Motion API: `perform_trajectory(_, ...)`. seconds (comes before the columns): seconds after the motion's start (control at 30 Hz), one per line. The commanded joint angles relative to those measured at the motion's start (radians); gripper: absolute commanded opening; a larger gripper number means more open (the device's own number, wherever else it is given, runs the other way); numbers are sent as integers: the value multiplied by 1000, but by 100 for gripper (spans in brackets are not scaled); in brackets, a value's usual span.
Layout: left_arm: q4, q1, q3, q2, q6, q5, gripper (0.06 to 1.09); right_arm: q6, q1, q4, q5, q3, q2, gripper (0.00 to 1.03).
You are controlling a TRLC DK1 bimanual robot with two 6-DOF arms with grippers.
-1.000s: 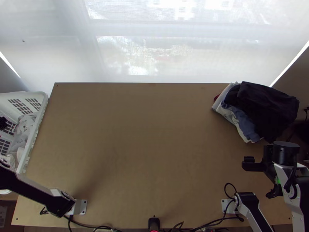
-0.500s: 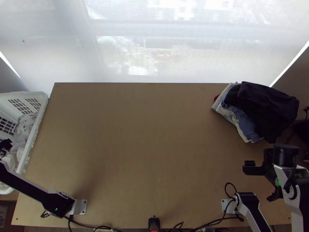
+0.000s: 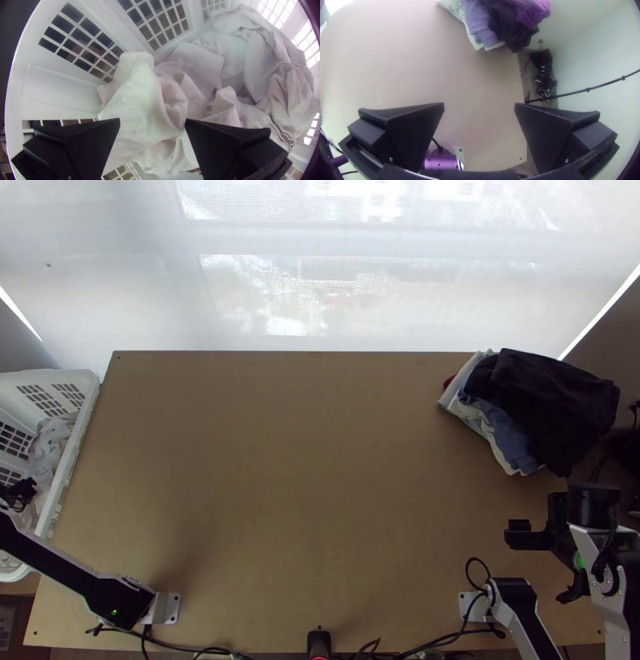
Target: Fold the t-shirt
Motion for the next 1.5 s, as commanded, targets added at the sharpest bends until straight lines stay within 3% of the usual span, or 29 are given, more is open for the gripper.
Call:
perform_trajectory(0.0,6,-2,56,58,-4,-21,91,0,-12,-16,-1,9,2,98)
perform_trajectory(0.1,15,-1,64,55,-24,-21,61,0,-15,-16,-2,9,2,98)
perform_trajectory(0.2,23,-1,64,39,-33,-19,15,0,-29,-16,-2,3,2,98)
perform_trajectory(0.23,17,-1,67,32,-33,-19,10,0,-32,-16,-2,2,-1,98)
perform_trajectory(0.43,-54,-15,72,-109,-88,0,10,1,-45,-16,-2,-15,-15,98)
perform_trajectory(0.8,-273,-25,84,-605,-211,232,10,-45,-21,-1,-1,15,-11,98)
perform_trajectory(1.03,-284,-62,116,-913,-242,264,10,-86,47,22,1,51,2,98)
perform_trajectory(1.13,-258,-121,150,-1047,-239,270,10,-88,93,42,2,60,3,98)
perform_trajectory(1.23,-176,-193,164,-1168,-216,359,10,-94,114,65,2,52,5,98)
perform_trajectory(1.47,-152,-567,231,-1297,-242,352,10,-92,163,105,-1,6,3,98)
